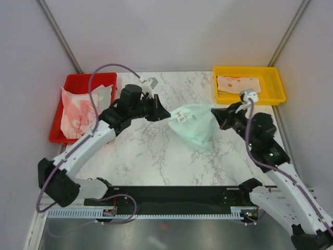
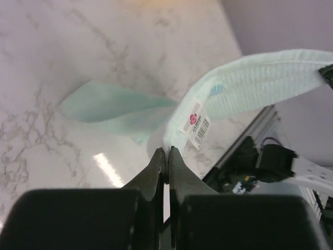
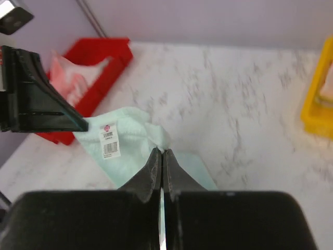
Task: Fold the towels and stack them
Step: Flatten out the crumpled towel
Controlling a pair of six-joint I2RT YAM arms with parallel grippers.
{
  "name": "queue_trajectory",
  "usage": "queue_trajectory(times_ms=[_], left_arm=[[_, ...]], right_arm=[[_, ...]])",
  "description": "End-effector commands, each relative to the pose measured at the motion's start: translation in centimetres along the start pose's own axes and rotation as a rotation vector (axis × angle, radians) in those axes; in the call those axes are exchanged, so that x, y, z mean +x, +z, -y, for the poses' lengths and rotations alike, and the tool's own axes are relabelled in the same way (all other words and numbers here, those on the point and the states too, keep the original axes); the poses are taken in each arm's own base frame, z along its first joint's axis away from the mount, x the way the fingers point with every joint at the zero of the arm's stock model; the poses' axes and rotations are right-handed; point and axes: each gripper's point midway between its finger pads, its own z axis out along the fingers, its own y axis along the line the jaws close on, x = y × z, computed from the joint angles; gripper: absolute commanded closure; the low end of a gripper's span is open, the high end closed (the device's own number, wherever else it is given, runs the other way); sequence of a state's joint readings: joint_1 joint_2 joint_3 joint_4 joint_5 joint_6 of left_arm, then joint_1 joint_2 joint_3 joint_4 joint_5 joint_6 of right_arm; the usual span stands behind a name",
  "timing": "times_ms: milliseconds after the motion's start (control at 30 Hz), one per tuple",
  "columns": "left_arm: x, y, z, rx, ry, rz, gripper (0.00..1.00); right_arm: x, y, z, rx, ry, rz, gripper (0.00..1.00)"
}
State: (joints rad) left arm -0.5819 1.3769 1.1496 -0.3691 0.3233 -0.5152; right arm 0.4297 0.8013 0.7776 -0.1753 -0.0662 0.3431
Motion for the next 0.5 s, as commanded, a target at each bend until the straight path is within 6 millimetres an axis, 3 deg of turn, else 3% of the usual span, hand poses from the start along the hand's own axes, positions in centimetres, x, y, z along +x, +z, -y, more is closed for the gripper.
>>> queue_trajectory(times_ms=[0,133,267,333,400,433,467], left_arm=[[-3.4,-8.7,9.6,0.291,0.135,0.142,0.98],[-3.7,-15.1,17.0,0.552,0.150,0.215,0.98],[-3.5,-19.6,21.3,0.683,0.169,0.241,0.98],[-3.9,-21.2,22.1,0.704,0.173,0.269,0.98],[-4.8,-21.6,21.7,0.651,0.158,0.312,0.98],[-5.2,-21.4,21.3,0.618,0.176,0.329,0.98],[-5.4,-20.4,19.7,0.516,0.151,0.329,0.98]], right_arm=[[-8.4,-6.5,-6.1,-0.259,-0.172,0.273,1.00],[-14.7,-13.0,-9.6,-0.360,-0.186,0.477,1.00],[-18.3,-16.9,-12.0,-0.443,-0.134,0.565,1.00],[-19.3,-17.8,-12.4,-0.449,-0.116,0.589,1.00],[-19.9,-17.6,-11.6,-0.400,-0.096,0.603,1.00],[-20.0,-17.3,-11.1,-0.370,-0.100,0.599,1.00],[-20.1,-16.8,-10.5,-0.332,-0.095,0.595,1.00]])
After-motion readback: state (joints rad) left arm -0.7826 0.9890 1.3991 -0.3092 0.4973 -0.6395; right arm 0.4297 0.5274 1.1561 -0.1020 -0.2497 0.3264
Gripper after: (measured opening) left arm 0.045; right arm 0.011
